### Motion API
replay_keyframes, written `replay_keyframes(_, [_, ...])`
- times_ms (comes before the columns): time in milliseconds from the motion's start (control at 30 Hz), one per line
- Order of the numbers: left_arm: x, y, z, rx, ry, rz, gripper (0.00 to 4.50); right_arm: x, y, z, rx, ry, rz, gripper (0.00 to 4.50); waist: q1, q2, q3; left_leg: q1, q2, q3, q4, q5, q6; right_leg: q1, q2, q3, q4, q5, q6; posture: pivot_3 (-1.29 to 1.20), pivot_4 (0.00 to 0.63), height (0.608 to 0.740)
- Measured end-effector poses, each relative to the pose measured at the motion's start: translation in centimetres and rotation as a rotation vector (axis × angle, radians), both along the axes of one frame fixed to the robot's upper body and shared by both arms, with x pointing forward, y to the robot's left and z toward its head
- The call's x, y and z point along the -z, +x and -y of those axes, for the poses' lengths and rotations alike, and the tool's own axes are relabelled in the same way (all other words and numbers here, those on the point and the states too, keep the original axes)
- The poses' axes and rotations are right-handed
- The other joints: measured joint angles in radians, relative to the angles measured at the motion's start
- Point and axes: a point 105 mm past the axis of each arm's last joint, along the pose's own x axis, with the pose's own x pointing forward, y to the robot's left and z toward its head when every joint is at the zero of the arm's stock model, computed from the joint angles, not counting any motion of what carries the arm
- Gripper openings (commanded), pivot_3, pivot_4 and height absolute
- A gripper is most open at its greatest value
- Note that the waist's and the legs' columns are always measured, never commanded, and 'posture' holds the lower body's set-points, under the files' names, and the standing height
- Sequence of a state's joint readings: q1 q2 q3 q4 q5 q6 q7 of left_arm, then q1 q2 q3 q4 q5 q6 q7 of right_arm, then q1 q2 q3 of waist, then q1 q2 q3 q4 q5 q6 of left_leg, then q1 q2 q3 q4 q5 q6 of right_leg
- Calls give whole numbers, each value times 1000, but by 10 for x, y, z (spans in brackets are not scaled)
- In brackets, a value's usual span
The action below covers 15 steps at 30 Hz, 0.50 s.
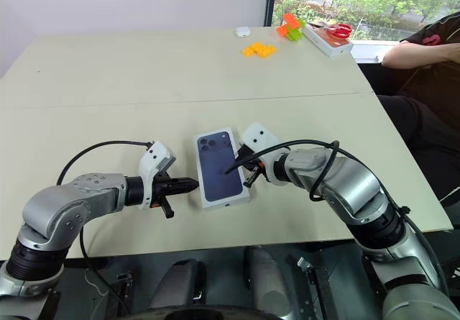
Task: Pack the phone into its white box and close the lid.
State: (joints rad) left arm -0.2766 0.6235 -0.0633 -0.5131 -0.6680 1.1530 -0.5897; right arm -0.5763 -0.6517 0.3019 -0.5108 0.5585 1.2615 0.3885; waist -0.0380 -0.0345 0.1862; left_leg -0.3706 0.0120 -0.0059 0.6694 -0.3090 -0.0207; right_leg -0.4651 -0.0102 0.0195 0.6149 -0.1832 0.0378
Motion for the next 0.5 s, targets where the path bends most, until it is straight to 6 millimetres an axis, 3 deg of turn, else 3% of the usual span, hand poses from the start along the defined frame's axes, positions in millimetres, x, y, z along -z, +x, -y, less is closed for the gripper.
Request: replay_keyframes(500, [-1,0,2,6,-1,4,0,5,-1,3,5,-6,-13,32,0,0,0,1,0,0,0,0,0,1,0,0,0,0,0,0,150,739])
